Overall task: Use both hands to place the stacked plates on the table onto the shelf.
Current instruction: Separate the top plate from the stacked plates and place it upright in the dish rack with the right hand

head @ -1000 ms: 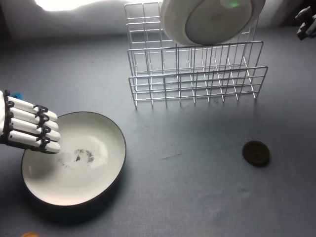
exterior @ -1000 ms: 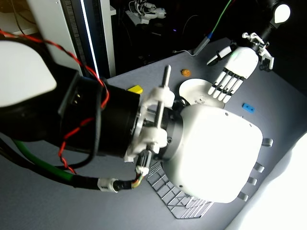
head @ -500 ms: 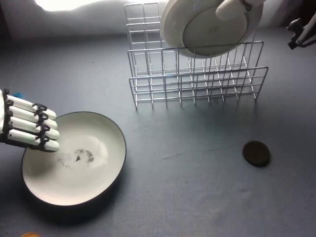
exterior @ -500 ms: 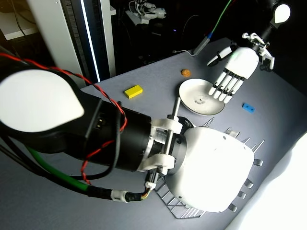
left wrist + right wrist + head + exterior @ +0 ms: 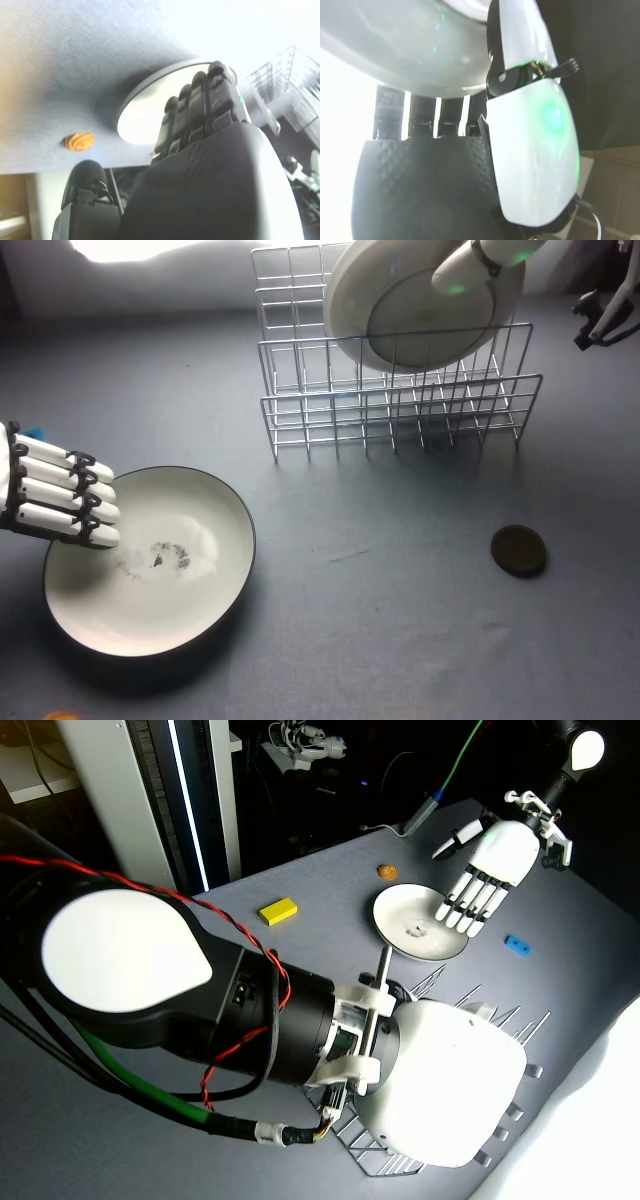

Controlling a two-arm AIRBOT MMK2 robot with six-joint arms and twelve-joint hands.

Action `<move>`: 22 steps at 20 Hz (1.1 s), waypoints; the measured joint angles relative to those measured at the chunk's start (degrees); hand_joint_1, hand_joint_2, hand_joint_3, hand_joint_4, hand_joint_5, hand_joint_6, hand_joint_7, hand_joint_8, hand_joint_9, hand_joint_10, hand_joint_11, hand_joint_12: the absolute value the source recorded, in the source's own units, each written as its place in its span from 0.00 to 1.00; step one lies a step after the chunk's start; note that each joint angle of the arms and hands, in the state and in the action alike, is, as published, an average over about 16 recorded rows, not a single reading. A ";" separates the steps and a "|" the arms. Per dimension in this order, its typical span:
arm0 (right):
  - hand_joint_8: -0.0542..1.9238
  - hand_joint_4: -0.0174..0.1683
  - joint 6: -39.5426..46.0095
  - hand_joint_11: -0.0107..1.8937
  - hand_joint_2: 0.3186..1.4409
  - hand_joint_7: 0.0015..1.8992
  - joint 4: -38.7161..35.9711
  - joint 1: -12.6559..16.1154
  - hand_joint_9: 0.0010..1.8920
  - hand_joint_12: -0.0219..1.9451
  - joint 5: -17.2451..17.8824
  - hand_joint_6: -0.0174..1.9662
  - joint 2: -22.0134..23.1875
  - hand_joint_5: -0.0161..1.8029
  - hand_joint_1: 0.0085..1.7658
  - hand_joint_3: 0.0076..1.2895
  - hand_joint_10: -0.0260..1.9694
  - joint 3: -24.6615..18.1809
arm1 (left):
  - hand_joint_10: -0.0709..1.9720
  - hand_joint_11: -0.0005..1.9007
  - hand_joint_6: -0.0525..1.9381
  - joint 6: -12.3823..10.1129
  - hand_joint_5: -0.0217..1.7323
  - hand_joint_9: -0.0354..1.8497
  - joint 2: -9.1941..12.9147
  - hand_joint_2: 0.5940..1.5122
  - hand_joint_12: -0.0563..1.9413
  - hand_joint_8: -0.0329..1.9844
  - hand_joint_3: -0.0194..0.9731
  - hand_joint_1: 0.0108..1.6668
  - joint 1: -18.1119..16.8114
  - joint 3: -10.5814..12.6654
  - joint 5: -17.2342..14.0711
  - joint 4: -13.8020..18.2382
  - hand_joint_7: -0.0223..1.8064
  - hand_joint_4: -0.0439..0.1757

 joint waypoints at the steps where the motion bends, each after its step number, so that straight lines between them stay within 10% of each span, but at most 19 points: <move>1: 0.40 0.07 -0.13 0.50 0.57 0.57 0.01 -0.23 0.58 0.60 -0.05 0.39 -0.20 0.56 0.76 0.00 0.44 0.20 | 0.04 0.01 0.03 0.01 0.02 0.03 -0.04 0.58 0.03 0.01 0.04 0.00 0.02 0.09 0.01 -0.01 0.02 0.22; 13: 0.31 0.07 -1.59 0.47 0.63 0.56 0.41 -1.99 0.57 0.63 -0.31 0.44 -1.47 0.52 0.72 0.00 0.26 1.30 | 0.04 0.01 0.03 0.82 0.02 0.03 -0.22 0.58 0.03 0.01 0.04 0.00 0.04 0.79 -0.01 0.32 0.02 0.21; 22: 0.10 0.07 -1.23 0.40 0.65 0.55 0.75 -1.77 0.55 0.64 0.12 0.24 -1.25 0.49 0.65 0.00 0.09 1.31 | 0.04 0.01 0.03 1.67 0.02 0.03 -0.22 0.58 0.03 0.01 0.04 0.00 0.05 0.81 -0.01 1.00 0.02 0.21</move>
